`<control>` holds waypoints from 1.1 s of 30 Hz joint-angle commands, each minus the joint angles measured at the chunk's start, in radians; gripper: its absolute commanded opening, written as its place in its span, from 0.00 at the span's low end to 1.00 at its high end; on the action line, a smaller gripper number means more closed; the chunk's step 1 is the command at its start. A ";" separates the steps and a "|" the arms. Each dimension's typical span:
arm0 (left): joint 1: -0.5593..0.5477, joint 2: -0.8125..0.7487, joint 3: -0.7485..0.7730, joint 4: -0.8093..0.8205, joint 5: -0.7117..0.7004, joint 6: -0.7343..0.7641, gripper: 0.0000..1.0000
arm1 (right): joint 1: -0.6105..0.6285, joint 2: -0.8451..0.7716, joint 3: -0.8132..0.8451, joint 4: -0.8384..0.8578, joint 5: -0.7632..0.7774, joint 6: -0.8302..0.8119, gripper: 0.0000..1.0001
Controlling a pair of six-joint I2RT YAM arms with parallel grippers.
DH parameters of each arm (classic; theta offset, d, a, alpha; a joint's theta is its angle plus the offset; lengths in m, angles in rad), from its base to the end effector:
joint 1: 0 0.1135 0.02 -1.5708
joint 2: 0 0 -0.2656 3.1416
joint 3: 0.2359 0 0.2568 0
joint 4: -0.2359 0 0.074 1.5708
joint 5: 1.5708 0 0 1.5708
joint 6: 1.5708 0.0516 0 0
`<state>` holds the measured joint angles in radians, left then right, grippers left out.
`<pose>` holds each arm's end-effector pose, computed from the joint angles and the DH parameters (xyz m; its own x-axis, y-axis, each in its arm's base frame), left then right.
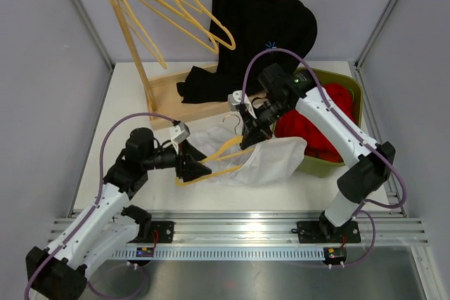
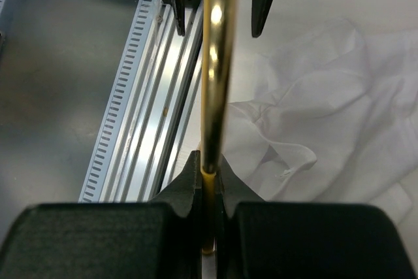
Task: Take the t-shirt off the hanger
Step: Remove the tshirt from the hanger
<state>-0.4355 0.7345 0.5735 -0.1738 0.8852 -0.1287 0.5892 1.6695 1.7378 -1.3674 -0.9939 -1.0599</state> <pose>0.1461 -0.1120 0.2757 -0.4148 0.1034 -0.9040 0.8840 0.2812 -0.3734 0.2408 0.2130 0.3563 0.0359 -0.5483 -0.8355 -0.9383 -0.3063 0.1607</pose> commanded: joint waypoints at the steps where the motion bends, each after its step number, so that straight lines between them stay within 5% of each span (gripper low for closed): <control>1: -0.019 0.003 0.052 0.016 -0.002 0.018 0.61 | 0.004 0.028 0.092 -0.055 -0.069 -0.034 0.00; 3: -0.023 0.003 0.068 -0.001 -0.009 0.035 0.57 | 0.008 0.053 0.130 -0.078 -0.074 -0.038 0.00; 9: -0.025 -0.014 0.109 -0.070 -0.058 0.081 0.00 | 0.023 0.093 0.174 -0.085 -0.074 -0.034 0.00; 14: -0.025 -0.078 0.127 -0.160 -0.143 0.148 0.00 | 0.024 0.088 0.157 -0.072 -0.049 -0.025 0.03; 17: -0.025 -0.119 0.132 -0.190 -0.204 0.149 0.00 | 0.024 0.079 0.137 -0.039 -0.022 0.008 0.14; 22: -0.025 -0.170 0.169 -0.275 -0.324 0.133 0.00 | 0.023 0.035 0.065 0.121 0.053 0.161 0.59; 28: -0.025 -0.274 0.238 -0.371 -0.336 0.083 0.00 | -0.057 -0.016 -0.038 0.278 0.155 0.265 0.65; 33: -0.025 -0.310 0.373 -0.489 -0.390 0.113 0.00 | -0.190 -0.020 -0.086 0.294 0.147 0.200 0.64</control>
<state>-0.4633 0.4511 0.8185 -0.6720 0.5533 -0.0261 0.4782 1.6909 1.6833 -1.1286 -0.8722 -0.8471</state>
